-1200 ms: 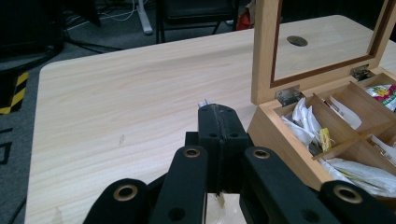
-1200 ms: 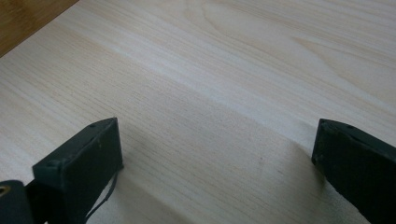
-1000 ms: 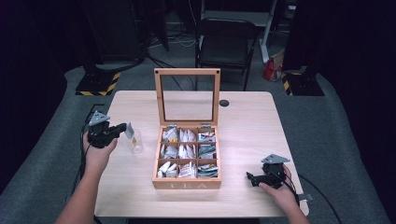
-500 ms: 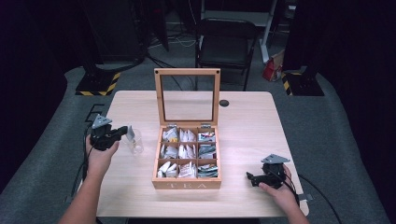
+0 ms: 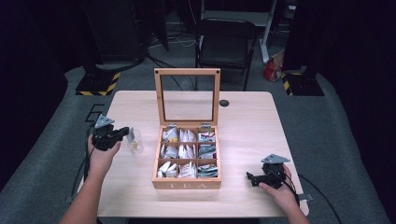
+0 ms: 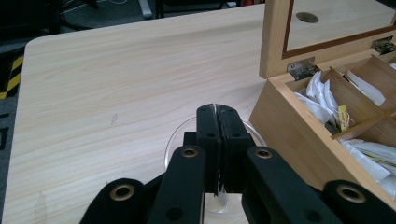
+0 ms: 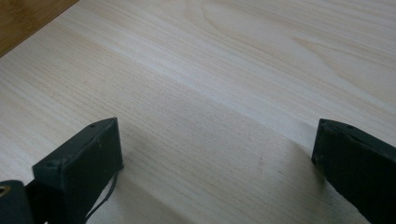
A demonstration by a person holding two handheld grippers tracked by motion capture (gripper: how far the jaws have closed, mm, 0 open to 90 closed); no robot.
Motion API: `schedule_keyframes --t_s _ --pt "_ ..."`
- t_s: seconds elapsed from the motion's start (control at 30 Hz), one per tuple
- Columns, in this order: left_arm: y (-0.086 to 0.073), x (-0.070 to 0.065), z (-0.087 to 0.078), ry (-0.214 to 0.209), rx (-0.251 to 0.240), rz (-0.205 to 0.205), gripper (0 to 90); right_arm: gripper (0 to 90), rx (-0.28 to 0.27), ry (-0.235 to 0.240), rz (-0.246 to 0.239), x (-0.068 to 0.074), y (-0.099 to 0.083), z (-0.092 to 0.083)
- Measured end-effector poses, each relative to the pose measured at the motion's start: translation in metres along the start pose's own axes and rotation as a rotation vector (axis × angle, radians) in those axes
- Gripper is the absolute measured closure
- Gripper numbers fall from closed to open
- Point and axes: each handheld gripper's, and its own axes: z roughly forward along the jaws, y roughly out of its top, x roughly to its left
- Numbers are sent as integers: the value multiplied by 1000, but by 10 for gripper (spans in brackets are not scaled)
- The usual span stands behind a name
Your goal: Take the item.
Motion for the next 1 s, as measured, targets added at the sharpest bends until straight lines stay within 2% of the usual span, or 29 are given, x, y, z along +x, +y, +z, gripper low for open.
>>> schedule_keyframes --t_s 0.4,0.77,1.0 --pt "0 0 -3 -13 -4 -14 815 4 -1 1 -6 0 0 0" --pt "0 -4 -11 -51 -17 -39 587 0 1 -1 -11 0 0 0" --pt "-1 -10 -19 -65 -17 -31 528 0 2 0 -6 0 0 0"
